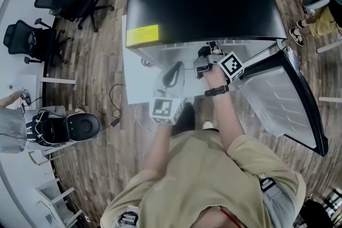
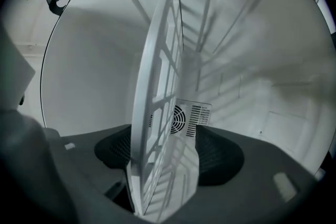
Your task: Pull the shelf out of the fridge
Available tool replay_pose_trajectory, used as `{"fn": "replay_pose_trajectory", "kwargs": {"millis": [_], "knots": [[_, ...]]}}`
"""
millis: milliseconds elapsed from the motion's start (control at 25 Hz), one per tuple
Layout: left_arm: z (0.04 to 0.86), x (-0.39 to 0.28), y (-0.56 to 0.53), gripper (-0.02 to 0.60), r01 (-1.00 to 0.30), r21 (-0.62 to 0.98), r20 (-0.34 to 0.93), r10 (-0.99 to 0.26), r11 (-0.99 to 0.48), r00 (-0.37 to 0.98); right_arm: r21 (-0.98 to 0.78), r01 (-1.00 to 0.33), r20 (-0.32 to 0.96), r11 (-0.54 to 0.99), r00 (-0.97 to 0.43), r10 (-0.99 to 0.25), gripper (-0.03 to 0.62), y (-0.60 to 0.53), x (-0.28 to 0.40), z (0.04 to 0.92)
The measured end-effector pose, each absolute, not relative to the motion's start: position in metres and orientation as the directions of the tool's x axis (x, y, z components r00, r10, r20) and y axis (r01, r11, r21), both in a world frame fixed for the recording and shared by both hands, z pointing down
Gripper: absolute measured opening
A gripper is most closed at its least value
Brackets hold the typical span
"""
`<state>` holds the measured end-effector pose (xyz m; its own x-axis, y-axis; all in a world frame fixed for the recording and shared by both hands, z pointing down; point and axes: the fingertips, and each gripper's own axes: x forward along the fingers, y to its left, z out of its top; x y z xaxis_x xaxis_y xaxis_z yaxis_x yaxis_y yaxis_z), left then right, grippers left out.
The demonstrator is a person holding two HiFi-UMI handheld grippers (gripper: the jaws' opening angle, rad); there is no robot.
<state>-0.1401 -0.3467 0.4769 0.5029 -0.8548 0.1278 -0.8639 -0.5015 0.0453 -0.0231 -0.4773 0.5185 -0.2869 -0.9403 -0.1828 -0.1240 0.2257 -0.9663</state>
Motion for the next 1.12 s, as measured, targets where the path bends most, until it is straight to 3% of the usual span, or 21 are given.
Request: {"fn": "replay_pose_trajectory", "kwargs": {"millis": [160,240,360,560,720,1120], "knots": [[0.479,-0.144,-0.346,0.000,-0.868,0.052,0.139,-0.857,-0.495,0.497,-0.975,-0.101,-0.171,0.199,-0.235,-0.957,0.322,-0.489,-0.017,0.516],[0.480,-0.148,-0.346,0.000,-0.871,0.053,0.141,-0.860,-0.488,0.490,-0.978,-0.094,-0.168,0.189,-0.192,-0.967,0.275,-0.491,-0.016,0.514],[0.479,-0.151,-0.348,0.000,-0.877,0.045,0.133,-0.867,-0.479,0.481,-0.980,-0.086,-0.170,0.182,-0.131,-0.977,0.255,-0.492,-0.011,0.515],[0.480,-0.153,-0.347,0.000,-0.882,0.048,0.131,-0.873,-0.469,0.471,-0.979,-0.085,-0.180,0.187,-0.090,-0.980,0.086,-0.492,-0.007,0.513],[0.478,-0.158,-0.344,0.000,-0.888,0.056,0.130,-0.878,-0.457,0.460,-0.987,-0.057,-0.145,0.149,-0.065,-0.987,0.037,-0.491,-0.008,0.514],[0.468,-0.143,-0.333,0.000,-0.876,0.054,0.109,-0.869,-0.479,0.482,-0.988,-0.012,-0.154,0.155,-0.052,-0.987,0.032,-0.489,-0.008,0.515]]}}
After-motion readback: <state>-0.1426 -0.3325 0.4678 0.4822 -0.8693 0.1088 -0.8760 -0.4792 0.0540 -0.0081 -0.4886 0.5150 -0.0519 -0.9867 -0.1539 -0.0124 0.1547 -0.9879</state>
